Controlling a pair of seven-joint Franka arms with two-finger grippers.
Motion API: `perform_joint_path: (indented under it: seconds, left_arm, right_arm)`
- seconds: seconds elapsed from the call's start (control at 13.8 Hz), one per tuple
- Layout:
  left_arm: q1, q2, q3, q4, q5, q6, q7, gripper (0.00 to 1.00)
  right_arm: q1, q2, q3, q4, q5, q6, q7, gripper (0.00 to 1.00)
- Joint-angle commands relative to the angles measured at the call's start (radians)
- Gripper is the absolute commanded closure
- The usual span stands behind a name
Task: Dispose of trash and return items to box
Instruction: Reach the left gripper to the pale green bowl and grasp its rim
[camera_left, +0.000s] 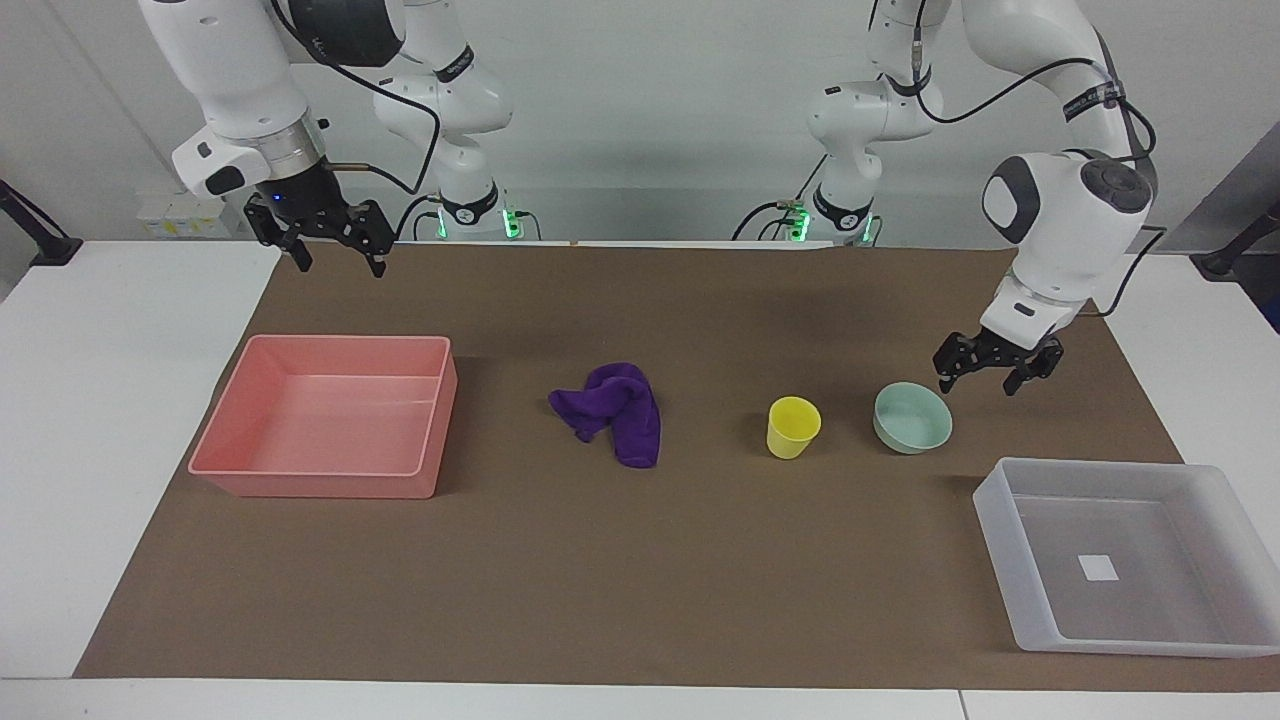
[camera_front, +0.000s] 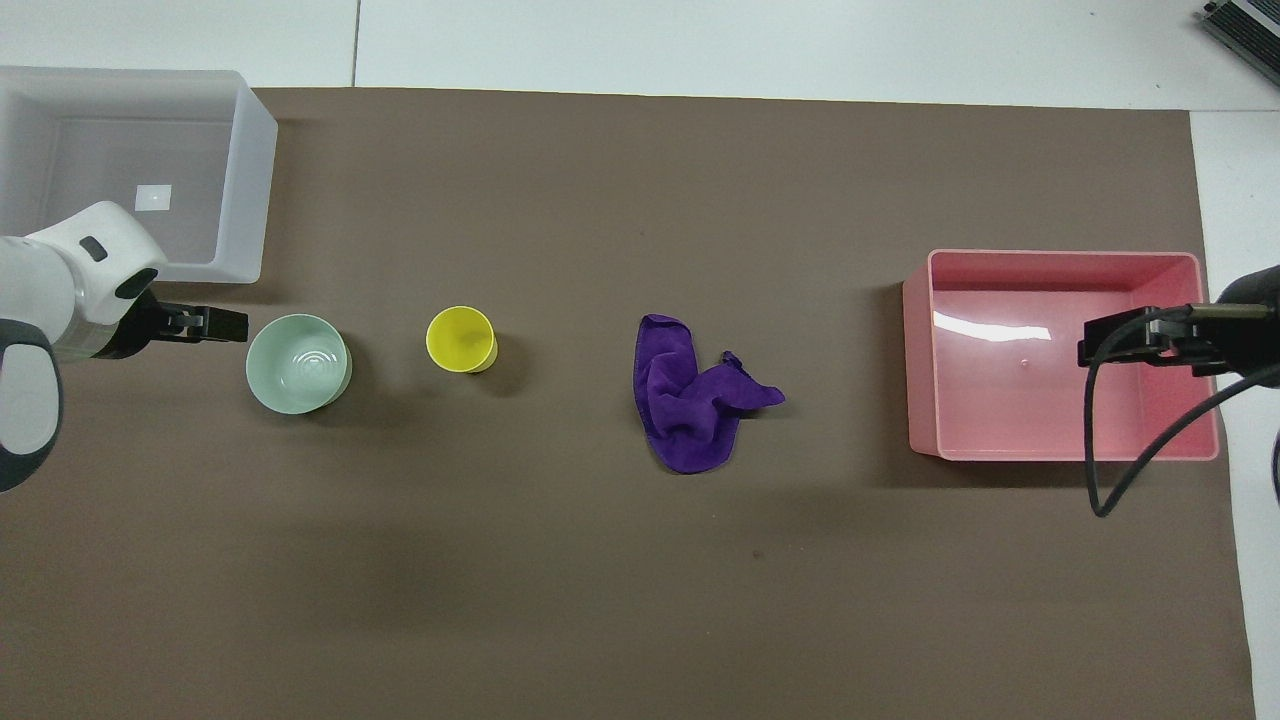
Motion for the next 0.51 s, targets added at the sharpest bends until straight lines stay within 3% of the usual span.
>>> perform_joint_path:
  seconds: [0.0,0.44]
  left_arm:
    - [0.009,0.005,-0.005,-0.034,-0.015,0.054,0.02,0.0]
    - [0.004,0.09,-0.006,-0.047,-0.022,0.14,0.02,0.0]
  right_arm:
    - [-0.011,-0.015,0.003,-0.012,0.019,-0.014,-0.016,0.0]
    - [-0.011,-0.015,0.003,-0.013,0.019,-0.014,-0.016,0.0]
